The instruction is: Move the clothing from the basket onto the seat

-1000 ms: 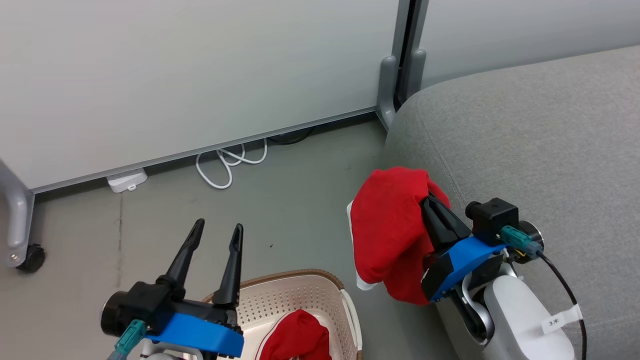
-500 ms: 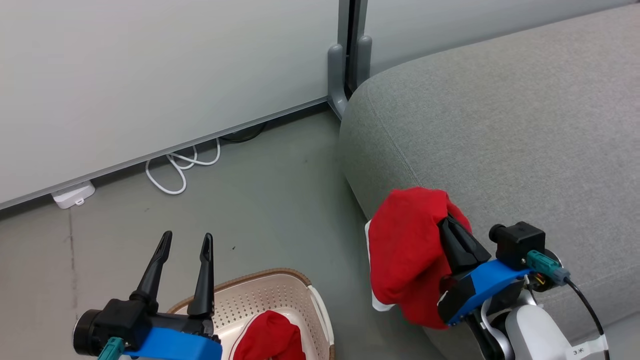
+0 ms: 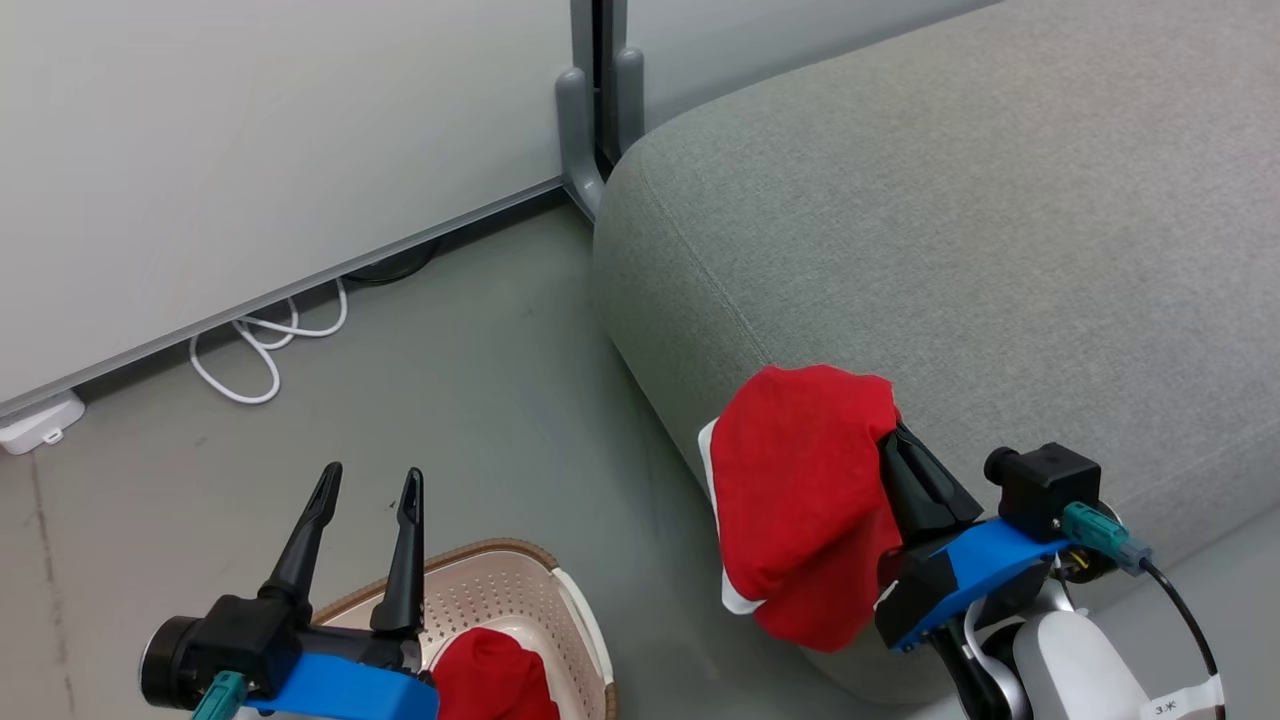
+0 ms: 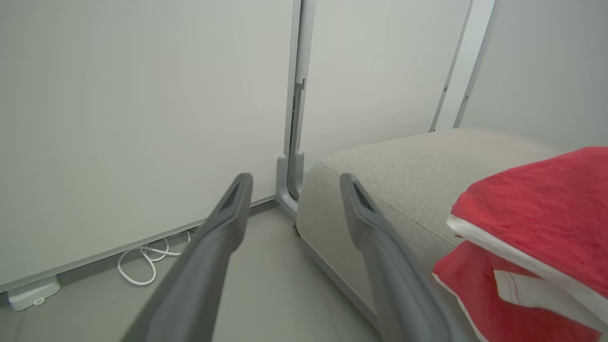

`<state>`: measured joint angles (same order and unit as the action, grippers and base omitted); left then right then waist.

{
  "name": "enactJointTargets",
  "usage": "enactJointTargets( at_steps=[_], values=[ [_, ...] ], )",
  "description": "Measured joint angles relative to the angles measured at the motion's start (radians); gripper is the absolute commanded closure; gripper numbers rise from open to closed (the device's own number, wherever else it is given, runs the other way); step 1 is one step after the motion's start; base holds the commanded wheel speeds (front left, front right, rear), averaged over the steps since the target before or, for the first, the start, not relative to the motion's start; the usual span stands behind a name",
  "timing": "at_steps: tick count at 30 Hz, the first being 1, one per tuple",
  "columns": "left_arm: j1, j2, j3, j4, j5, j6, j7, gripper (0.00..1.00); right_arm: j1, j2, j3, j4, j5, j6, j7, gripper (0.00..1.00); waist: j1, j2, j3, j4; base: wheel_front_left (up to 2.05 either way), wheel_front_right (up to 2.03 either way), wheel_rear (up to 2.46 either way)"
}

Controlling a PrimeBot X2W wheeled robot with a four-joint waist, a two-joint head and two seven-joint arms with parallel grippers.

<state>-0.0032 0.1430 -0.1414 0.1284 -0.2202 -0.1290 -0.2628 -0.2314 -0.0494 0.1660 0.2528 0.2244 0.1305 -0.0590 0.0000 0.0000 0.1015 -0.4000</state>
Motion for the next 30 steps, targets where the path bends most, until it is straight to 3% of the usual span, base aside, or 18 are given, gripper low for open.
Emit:
enactJointTargets(
  at_steps=[11,21,30],
  values=[
    [-0.021,0.026,-0.030,0.016,-0.011,0.000,0.000,0.00,0.000,0.000,0.012,0.012,0.016,0.000,-0.023,1.00,0.0000,0.0000,0.037,-0.085,0.00,0.00,0.00],
    [-0.027,0.036,-0.048,0.020,-0.017,0.000,0.000,0.00,-0.017,0.000,-0.010,0.024,0.018,0.000,-0.030,1.00,0.0000,0.0000,0.052,-0.100,0.00,0.00,0.00],
    [-0.085,0.066,-0.101,0.013,-0.032,0.000,0.000,0.00,-0.278,-0.001,-0.161,0.099,-0.036,0.000,-0.030,1.00,0.0000,0.0000,0.124,-0.080,0.00,0.00,0.00]
  ],
)
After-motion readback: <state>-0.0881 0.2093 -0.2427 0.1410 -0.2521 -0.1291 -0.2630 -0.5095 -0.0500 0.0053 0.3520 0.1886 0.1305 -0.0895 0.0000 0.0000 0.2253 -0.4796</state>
